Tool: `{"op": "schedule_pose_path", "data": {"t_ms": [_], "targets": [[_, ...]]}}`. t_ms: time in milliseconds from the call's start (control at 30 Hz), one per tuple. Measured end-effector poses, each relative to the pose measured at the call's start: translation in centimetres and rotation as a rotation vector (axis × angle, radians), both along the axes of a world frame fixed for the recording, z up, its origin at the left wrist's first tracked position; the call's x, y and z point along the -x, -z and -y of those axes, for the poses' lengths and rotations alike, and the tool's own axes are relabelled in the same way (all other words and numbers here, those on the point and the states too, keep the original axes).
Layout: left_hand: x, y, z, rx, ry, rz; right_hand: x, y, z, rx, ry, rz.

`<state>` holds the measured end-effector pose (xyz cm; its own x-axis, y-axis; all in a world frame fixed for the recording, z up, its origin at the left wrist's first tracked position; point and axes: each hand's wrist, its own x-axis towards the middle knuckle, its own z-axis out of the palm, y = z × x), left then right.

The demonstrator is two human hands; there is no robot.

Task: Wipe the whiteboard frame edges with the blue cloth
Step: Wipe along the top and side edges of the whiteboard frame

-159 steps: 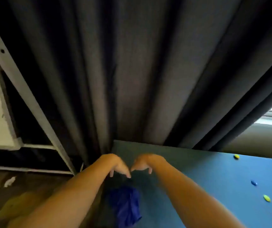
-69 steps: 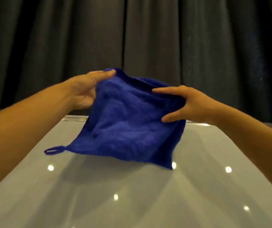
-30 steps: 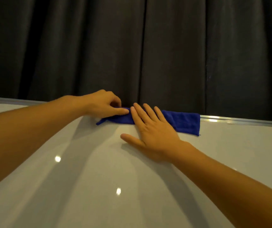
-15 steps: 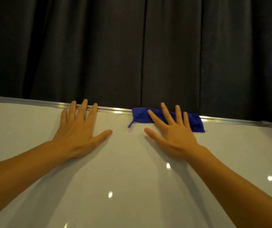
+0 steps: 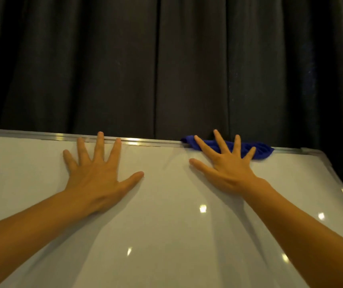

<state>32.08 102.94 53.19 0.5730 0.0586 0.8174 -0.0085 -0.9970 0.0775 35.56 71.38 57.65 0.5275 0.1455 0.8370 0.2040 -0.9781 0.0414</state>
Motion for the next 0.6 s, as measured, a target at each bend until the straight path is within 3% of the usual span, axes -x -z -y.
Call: {"op": "schedule_pose_path", "data": {"t_ms": [67,200,267,367,467,600], "targets": [[-0.3,-0.2,2.8,0.017,0.002,-0.011,-0.4,-0.4,-0.4,0.0,-0.035,-0.024],[-1.3,-1.0,7.7,0.039,-0.067,-0.038,-1.0,0.6,-3.7,0.194,-0.153,0.006],[-1.1,-1.2,8.3,0.04,-0.075,-0.038,-1.1,0.7,-0.6,0.215,-0.146,0.045],[-0.3,-1.0,8.7,0.037,-0.057,-0.05,-1.5,0.9,8.7,0.111,-0.065,0.073],[0.3,-0.9,10.5,0.081,-0.063,-0.068,-1.2,1.2,16.4,-0.076,0.089,-0.039],[0.2,-1.1,15.8,0.092,-0.043,-0.084,-1.4,0.3,14.4,-0.058,-0.008,-0.085]]}}
